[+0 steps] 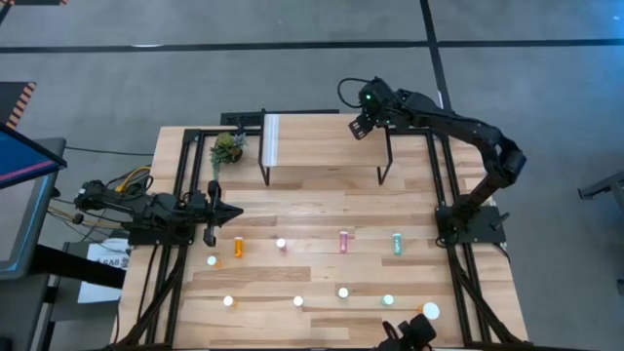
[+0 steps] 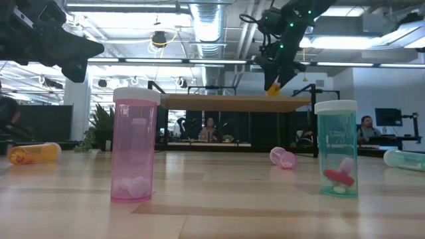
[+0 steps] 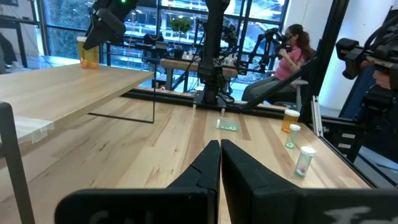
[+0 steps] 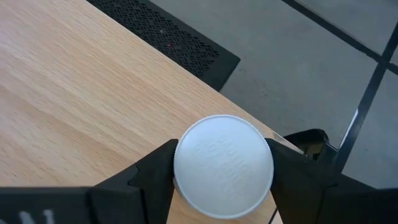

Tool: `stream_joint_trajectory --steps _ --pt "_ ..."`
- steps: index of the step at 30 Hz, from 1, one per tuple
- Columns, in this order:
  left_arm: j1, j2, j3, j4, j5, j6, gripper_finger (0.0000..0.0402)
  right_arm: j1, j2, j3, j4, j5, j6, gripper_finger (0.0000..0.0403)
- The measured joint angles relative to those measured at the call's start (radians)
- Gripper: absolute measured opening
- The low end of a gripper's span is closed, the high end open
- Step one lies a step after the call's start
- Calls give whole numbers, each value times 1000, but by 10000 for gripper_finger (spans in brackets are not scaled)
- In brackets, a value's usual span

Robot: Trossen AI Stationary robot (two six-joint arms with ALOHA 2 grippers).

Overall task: Pick and place medicine bottles onto shelf by color
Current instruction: Put the top large orange pill bottle on the shelf

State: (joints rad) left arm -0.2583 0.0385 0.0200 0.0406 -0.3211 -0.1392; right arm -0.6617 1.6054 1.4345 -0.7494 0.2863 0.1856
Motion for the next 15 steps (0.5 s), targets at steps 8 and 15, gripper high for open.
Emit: stream_joint_trajectory --steps 8,15 --pt "0 0 0 0 0 0 0 6 -4 0 -1 -2 -3 252" --pt "0 0 0 0 0 0 0 5 -4 0 -4 -23 -6 251"
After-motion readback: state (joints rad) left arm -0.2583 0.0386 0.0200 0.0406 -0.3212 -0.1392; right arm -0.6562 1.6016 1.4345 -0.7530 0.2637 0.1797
